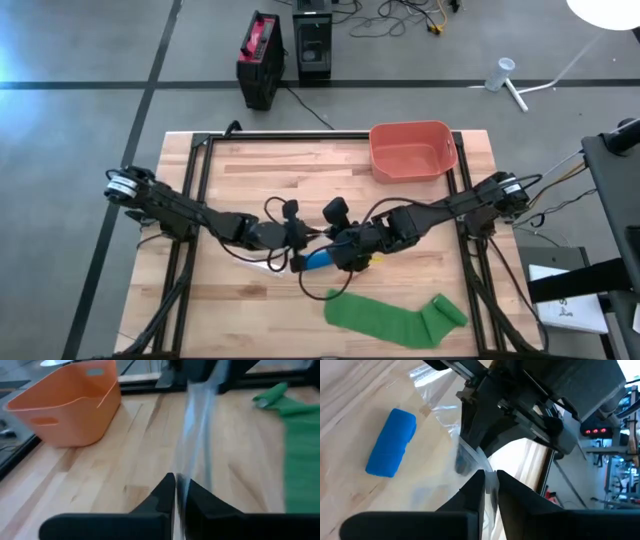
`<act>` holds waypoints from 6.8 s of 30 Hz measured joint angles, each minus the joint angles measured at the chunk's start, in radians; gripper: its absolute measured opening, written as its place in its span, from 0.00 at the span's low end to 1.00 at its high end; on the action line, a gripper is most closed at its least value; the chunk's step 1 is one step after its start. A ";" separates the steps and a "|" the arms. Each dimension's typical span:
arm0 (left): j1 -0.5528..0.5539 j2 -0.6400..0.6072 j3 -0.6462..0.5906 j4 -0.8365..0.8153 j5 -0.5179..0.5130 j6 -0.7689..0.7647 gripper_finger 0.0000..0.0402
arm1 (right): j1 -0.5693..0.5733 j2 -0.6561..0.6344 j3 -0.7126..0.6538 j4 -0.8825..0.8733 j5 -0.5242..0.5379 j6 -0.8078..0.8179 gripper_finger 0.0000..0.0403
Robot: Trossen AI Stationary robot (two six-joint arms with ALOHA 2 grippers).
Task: Roll bandage
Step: Open the transparent zip bag, then put the rolled blue bandage into the transparent zip bag
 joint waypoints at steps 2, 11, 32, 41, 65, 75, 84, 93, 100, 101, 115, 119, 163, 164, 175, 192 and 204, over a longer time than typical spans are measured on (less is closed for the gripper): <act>0.000 -0.016 0.019 -0.097 -0.066 -0.021 0.02 | 0.001 0.000 0.000 0.000 0.000 0.036 0.11; 0.021 -0.108 0.081 -0.364 -0.270 -0.271 0.00 | 0.007 0.000 0.007 0.134 0.000 0.214 0.22; 0.014 -0.110 0.080 -0.358 -0.130 -0.281 0.00 | -0.060 0.143 0.008 0.299 0.193 0.012 0.01; 0.014 -0.114 0.078 -0.366 -0.144 -0.256 0.00 | -0.070 0.155 0.009 0.246 0.179 0.006 0.00; 0.013 -0.174 0.072 -0.390 -0.198 -0.259 0.00 | -0.029 0.159 0.112 0.181 0.132 0.061 0.01; -0.001 -0.173 0.072 -0.391 -0.162 -0.259 0.00 | -0.058 0.157 0.127 0.120 0.047 0.057 0.20; -0.008 -0.173 0.068 -0.391 -0.128 -0.231 0.00 | -0.083 0.157 0.093 0.100 0.045 0.055 0.26; -0.009 -0.173 0.066 -0.390 -0.110 -0.228 0.00 | -0.080 0.161 0.093 0.128 0.045 0.013 0.20; -0.009 -0.172 0.064 -0.392 -0.108 -0.228 0.00 | -0.103 0.166 0.080 0.107 -0.033 0.045 0.13; -0.009 -0.172 0.064 -0.391 -0.108 -0.228 0.00 | -0.104 0.166 0.080 0.102 -0.038 0.057 0.12; -0.007 -0.172 0.059 -0.352 -0.076 -0.198 0.00 | -0.078 0.166 0.078 0.055 -0.140 0.071 0.00; -0.007 -0.172 0.057 -0.354 -0.149 -0.194 0.00 | -0.049 0.166 0.078 0.057 -0.179 0.084 0.00; -0.057 -0.101 0.353 -0.808 -0.188 -0.006 0.00 | -0.067 0.158 0.129 0.118 -0.339 0.199 0.04; -0.056 -0.101 0.352 -0.809 -0.194 -0.010 0.00 | -0.070 0.158 0.129 0.116 -0.240 0.209 0.05; -0.053 -0.101 0.347 -0.787 -0.193 -0.030 0.00 | -0.095 0.163 0.129 0.115 -0.087 0.267 0.11; -0.054 -0.101 0.340 -0.834 -0.172 -0.082 0.00 | -0.050 0.148 0.174 0.124 -0.187 0.272 0.44; -0.052 -0.101 0.340 -0.858 -0.192 -0.091 0.00 | 0.046 0.151 0.179 -0.056 -0.256 0.413 0.43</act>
